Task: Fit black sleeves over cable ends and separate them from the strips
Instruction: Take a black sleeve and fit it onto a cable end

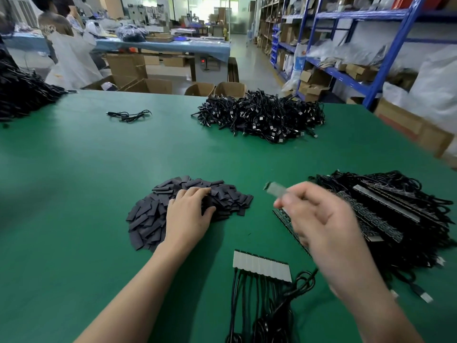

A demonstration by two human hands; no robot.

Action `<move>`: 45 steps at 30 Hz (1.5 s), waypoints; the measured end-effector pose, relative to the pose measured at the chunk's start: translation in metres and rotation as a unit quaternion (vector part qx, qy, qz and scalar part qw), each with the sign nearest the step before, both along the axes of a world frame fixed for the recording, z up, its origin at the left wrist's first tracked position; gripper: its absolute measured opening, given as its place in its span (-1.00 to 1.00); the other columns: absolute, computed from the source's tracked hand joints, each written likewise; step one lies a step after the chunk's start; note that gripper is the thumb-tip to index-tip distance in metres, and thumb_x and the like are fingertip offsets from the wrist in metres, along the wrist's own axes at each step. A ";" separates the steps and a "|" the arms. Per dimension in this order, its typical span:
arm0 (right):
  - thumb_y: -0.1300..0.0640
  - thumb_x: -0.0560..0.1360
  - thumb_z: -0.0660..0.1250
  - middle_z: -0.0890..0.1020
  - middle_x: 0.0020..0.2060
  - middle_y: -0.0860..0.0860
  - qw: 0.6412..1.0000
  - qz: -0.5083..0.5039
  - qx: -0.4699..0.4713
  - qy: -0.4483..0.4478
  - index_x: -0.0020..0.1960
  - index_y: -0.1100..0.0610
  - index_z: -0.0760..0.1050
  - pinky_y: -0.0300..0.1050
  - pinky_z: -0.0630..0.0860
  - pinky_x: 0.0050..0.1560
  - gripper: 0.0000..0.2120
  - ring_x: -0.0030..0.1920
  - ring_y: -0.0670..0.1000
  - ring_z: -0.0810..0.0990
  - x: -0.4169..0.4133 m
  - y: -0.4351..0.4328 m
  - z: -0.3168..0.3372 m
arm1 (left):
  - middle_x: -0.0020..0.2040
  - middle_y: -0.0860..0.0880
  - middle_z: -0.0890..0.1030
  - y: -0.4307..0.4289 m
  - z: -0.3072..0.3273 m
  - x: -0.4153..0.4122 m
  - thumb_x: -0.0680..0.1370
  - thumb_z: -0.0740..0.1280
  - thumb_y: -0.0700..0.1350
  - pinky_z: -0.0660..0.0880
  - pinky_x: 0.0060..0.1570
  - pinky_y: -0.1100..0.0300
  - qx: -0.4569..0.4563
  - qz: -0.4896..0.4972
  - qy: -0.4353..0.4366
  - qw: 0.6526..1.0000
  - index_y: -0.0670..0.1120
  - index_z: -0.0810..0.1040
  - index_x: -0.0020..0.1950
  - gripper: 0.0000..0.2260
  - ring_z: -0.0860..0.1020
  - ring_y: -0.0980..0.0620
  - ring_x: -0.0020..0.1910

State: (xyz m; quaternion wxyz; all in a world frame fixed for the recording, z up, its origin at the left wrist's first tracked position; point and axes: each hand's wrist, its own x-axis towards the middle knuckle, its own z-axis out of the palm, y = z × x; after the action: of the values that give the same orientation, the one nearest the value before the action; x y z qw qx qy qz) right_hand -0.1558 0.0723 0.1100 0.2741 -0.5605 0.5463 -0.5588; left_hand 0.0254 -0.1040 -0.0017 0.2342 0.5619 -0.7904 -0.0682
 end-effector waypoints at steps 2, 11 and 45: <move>-0.19 0.59 0.28 0.33 -0.51 -0.06 0.996 -0.031 -0.008 0.089 -0.06 -0.01 0.60 -0.20 0.12 -0.49 -0.72 -0.50 -0.14 0.20 0.005 0.000 -0.011 | 0.34 0.10 0.58 -0.004 -0.001 -0.001 0.57 0.42 0.10 0.41 0.23 0.01 -0.007 0.000 -0.021 1.000 0.10 0.53 0.41 -0.59 0.45 -0.04 0.31; -0.02 0.64 0.29 0.49 -0.49 0.03 0.978 -0.096 -0.044 0.181 -0.08 -0.08 0.59 -0.37 0.12 -0.54 -0.84 -0.56 -0.14 0.28 -0.004 0.003 -0.004 | 0.03 0.05 0.73 0.003 -0.004 0.010 0.50 0.52 -0.07 0.48 0.05 0.02 -0.113 -0.014 0.012 0.993 0.04 0.69 0.18 -0.74 0.62 -0.08 0.06; -0.29 0.53 0.27 0.36 -0.43 -0.17 0.988 0.050 0.141 0.023 -0.21 0.01 0.52 -0.15 0.23 -0.33 -0.62 -0.37 -0.13 0.31 0.016 -0.011 -0.110 | -0.12 0.09 0.69 0.108 -0.010 0.018 0.50 0.53 -0.26 0.58 -0.06 0.27 0.111 -0.187 0.389 0.895 0.02 0.74 -0.02 -0.81 0.71 0.06 -0.18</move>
State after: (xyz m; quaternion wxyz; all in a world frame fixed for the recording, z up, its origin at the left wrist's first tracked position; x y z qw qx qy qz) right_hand -0.1395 0.0609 -0.0003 0.3650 -0.5557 0.5973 -0.4486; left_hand 0.0437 0.0038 -0.0119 0.4419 0.3550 -0.7137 -0.4116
